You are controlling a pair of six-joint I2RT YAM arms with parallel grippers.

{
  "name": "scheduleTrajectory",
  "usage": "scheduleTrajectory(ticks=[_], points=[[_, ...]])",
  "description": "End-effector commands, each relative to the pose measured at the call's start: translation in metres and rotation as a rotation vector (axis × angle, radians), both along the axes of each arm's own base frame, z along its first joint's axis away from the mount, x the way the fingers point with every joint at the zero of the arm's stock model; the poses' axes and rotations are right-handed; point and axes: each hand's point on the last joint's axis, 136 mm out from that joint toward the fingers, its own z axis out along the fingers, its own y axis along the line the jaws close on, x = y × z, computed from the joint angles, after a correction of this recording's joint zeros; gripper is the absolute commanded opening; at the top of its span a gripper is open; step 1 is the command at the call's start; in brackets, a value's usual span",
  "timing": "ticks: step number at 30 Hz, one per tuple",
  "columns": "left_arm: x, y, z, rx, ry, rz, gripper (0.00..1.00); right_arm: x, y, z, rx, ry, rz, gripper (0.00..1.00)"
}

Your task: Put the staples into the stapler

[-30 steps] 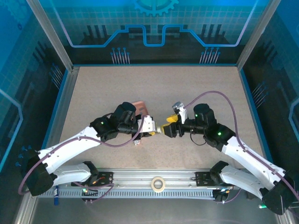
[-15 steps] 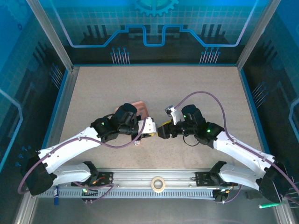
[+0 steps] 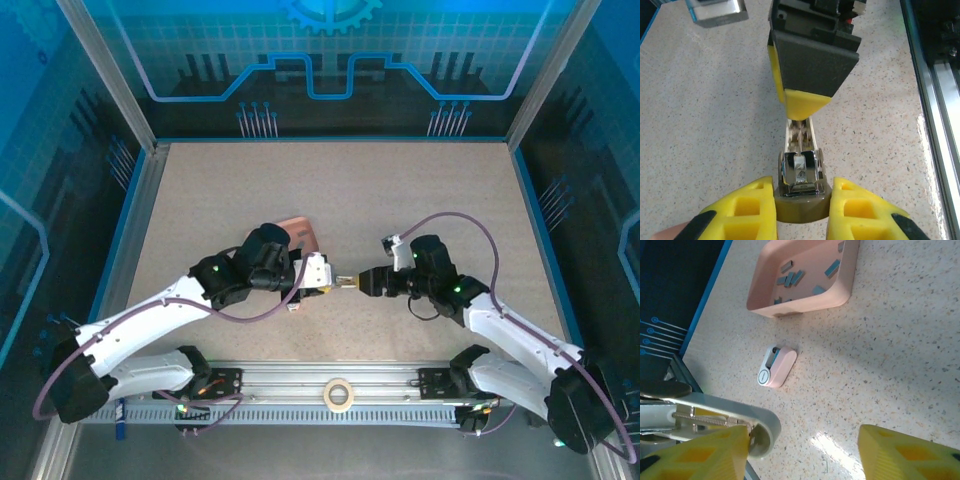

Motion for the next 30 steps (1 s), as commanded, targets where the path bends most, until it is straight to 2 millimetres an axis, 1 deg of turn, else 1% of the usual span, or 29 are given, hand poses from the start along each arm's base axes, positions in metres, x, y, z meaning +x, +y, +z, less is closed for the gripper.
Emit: scheduleTrajectory(ticks=[1,5,8,10,12,15,18,19,20,22,24,30], points=[[0.000,-0.011,0.032,-0.163,-0.035,0.006,0.00,0.000,-0.002,0.015,0.065,-0.062,-0.005,0.67],[0.015,-0.015,0.047,-0.320,-0.057,0.101,0.00,0.002,-0.008,0.047,0.161,-0.157,-0.060,0.71],[0.027,-0.013,0.058,-0.434,-0.085,0.185,0.00,0.005,-0.014,0.063,0.221,-0.150,-0.125,0.72],[0.032,-0.012,0.062,-0.481,-0.113,0.222,0.00,0.008,-0.017,0.071,0.270,-0.119,-0.176,0.72],[0.033,-0.013,0.064,-0.512,-0.146,0.230,0.00,0.013,-0.016,0.074,0.330,-0.067,-0.224,0.72],[0.030,-0.015,0.068,-0.556,-0.168,0.220,0.00,0.017,-0.005,0.086,0.417,-0.040,-0.215,0.71],[0.027,-0.016,0.069,-0.575,-0.181,0.207,0.00,0.022,-0.001,0.089,0.427,-0.039,-0.230,0.68],[0.025,-0.016,0.070,-0.583,-0.187,0.201,0.00,0.025,0.001,0.096,0.445,-0.062,-0.231,0.67],[0.023,-0.016,0.071,-0.594,-0.193,0.192,0.00,0.026,0.002,0.096,0.449,-0.063,-0.233,0.66],[0.020,-0.015,0.074,-0.613,-0.200,0.183,0.00,0.029,0.005,0.099,0.471,-0.069,-0.231,0.63],[0.018,-0.014,0.074,-0.616,-0.198,0.179,0.00,0.031,0.007,0.105,0.505,-0.085,-0.224,0.58],[0.020,-0.012,0.070,-0.599,-0.198,0.197,0.00,0.029,0.015,0.119,0.521,-0.126,-0.164,0.31]])
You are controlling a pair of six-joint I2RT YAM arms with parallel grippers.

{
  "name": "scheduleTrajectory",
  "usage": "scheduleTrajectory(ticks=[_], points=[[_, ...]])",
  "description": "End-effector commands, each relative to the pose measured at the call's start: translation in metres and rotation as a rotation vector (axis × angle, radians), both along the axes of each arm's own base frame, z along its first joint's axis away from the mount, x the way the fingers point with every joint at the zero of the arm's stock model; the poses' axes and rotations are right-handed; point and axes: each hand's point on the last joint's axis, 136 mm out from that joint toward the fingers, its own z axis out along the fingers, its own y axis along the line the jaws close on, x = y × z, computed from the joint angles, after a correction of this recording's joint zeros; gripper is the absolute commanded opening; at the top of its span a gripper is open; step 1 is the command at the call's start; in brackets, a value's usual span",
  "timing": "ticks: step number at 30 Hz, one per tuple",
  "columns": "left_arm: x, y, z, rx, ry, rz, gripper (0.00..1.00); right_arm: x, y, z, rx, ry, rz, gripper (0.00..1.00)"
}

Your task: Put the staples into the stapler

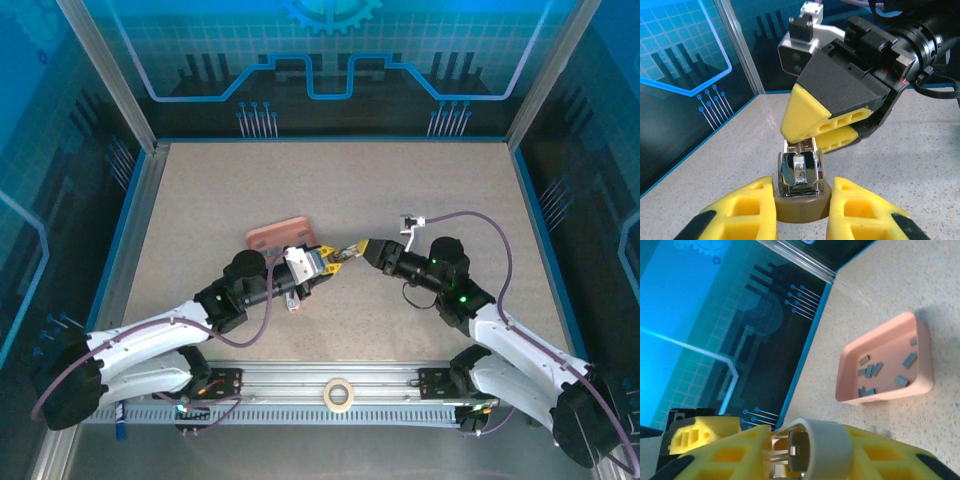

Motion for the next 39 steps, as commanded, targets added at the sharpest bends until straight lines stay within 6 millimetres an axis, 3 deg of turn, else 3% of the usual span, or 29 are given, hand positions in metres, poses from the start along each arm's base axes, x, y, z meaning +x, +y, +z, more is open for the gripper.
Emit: scheduleTrajectory(ticks=[1,3,8,11,13,20,26,34,39], points=[[-0.004,0.002,0.021,-0.070,-0.041,0.000,0.00,-0.002,0.004,0.024,0.034,-0.091,0.021,0.27],[-0.001,0.003,0.020,-0.066,-0.035,0.015,0.06,-0.003,0.001,0.025,0.008,-0.122,0.017,0.19],[0.001,0.007,0.014,-0.054,0.063,0.050,0.55,-0.006,-0.011,0.011,-0.279,-0.298,0.027,0.14],[0.003,0.013,0.007,-0.035,0.153,0.086,0.72,-0.006,-0.015,0.000,-0.492,-0.429,0.108,0.12],[0.005,0.021,0.004,-0.031,0.199,0.131,0.77,-0.006,-0.016,-0.008,-0.591,-0.504,0.184,0.11],[0.020,0.052,-0.013,-0.065,0.339,0.268,0.83,-0.010,-0.005,-0.043,-0.719,-0.709,0.560,0.11],[0.027,0.063,-0.025,-0.090,0.405,0.318,0.84,-0.017,0.018,-0.067,-0.552,-0.651,0.826,0.13],[0.032,0.065,-0.037,-0.065,0.445,0.344,0.84,0.019,0.022,-0.112,-0.725,-0.472,0.919,0.12],[0.036,0.068,-0.048,-0.066,0.495,0.384,0.83,0.018,0.043,-0.127,-0.728,-0.308,0.934,0.13]])
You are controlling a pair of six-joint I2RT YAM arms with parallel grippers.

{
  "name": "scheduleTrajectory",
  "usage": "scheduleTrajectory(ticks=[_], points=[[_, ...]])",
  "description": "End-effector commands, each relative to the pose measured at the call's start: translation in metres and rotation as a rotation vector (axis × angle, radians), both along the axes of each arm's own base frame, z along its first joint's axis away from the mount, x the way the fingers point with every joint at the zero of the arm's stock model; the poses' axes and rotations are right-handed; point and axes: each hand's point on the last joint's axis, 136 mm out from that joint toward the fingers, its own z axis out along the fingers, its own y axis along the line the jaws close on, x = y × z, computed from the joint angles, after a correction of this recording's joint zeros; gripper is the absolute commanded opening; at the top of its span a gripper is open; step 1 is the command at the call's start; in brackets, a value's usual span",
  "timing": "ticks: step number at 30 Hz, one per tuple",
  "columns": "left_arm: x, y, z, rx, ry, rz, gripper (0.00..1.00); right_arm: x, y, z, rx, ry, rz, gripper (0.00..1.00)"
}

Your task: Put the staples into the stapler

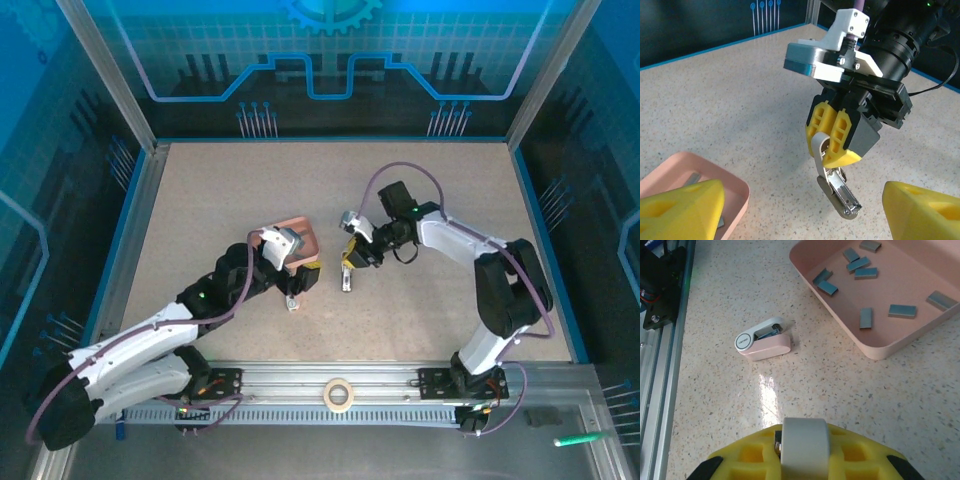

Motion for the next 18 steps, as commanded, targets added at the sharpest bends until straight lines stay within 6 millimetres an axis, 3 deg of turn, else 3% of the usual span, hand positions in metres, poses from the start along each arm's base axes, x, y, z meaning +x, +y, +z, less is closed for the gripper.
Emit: scheduleTrajectory(ticks=[1,4,7,18], points=[[0.007,0.009,-0.010,-0.009,0.057,0.073,0.83,-0.006,0.010,-0.014,-0.082,0.136,-0.082,0.13],[0.009,0.014,-0.017,-0.013,0.087,0.111,0.83,-0.001,0.018,-0.027,-0.067,0.249,-0.186,0.13],[0.008,0.016,-0.020,-0.018,0.098,0.122,0.83,0.001,0.018,-0.040,-0.081,0.249,-0.222,0.13],[0.005,0.023,-0.023,-0.001,0.097,0.135,0.83,-0.008,0.028,-0.053,0.006,0.182,-0.117,0.17]])
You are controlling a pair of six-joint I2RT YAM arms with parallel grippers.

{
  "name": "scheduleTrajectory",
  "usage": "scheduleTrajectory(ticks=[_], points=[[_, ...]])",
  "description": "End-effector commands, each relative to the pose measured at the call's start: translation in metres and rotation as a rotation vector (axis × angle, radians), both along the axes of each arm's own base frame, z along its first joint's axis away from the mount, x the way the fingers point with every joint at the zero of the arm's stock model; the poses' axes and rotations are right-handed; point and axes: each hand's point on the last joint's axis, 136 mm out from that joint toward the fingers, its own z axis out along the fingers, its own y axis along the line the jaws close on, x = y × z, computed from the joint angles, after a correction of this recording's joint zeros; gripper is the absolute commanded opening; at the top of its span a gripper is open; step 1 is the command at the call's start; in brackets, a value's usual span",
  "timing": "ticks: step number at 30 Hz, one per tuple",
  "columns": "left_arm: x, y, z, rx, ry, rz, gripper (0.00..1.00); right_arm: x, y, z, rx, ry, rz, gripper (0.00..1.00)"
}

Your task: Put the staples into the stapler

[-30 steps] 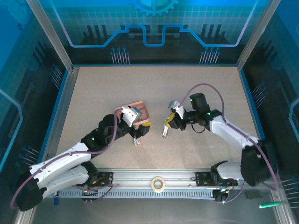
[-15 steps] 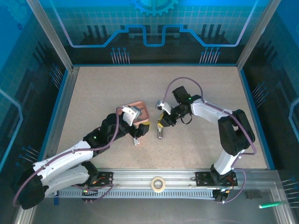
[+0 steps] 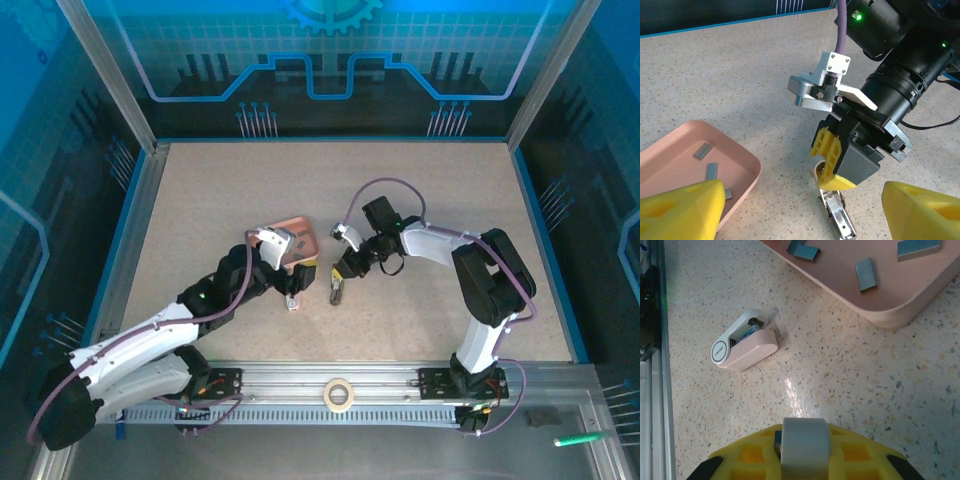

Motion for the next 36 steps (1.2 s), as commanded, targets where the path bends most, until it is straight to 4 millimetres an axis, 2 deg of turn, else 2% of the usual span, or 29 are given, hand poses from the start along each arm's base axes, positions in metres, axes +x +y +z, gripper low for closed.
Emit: scheduleTrajectory(ticks=[1,11,13,17,21,24,27,31,33,36], points=[[0.000,0.009,-0.006,0.009,0.010,0.033,0.83,-0.004,0.008,-0.006,0.048,-0.034,0.046,0.17],[-0.001,0.013,-0.009,0.023,0.007,0.046,0.83,-0.001,0.003,-0.017,0.047,-0.056,0.017,0.27],[0.000,0.014,-0.009,0.025,0.005,0.048,0.83,0.000,0.001,-0.018,0.040,-0.065,0.008,0.34],[0.000,0.015,-0.007,0.027,0.000,0.054,0.83,0.009,-0.002,-0.003,0.034,-0.116,-0.051,0.49],[0.002,0.017,-0.004,0.022,0.001,0.073,0.84,0.019,-0.010,0.022,0.001,-0.133,-0.171,0.57],[0.005,0.022,-0.004,0.018,0.021,0.115,0.85,0.020,-0.019,0.043,-0.050,-0.114,-0.307,0.59],[0.007,0.028,-0.005,0.013,0.054,0.160,0.85,0.012,-0.031,0.050,-0.144,-0.054,-0.481,0.59],[0.007,0.032,-0.010,0.012,0.095,0.190,0.86,-0.006,-0.055,0.041,-0.367,0.044,-0.732,0.59],[0.007,0.033,-0.013,0.013,0.106,0.197,0.86,-0.017,-0.056,0.038,-0.441,0.055,-0.767,0.60],[0.007,0.035,-0.014,0.014,0.115,0.208,0.86,-0.028,-0.046,0.033,-0.475,0.054,-0.791,0.63]])
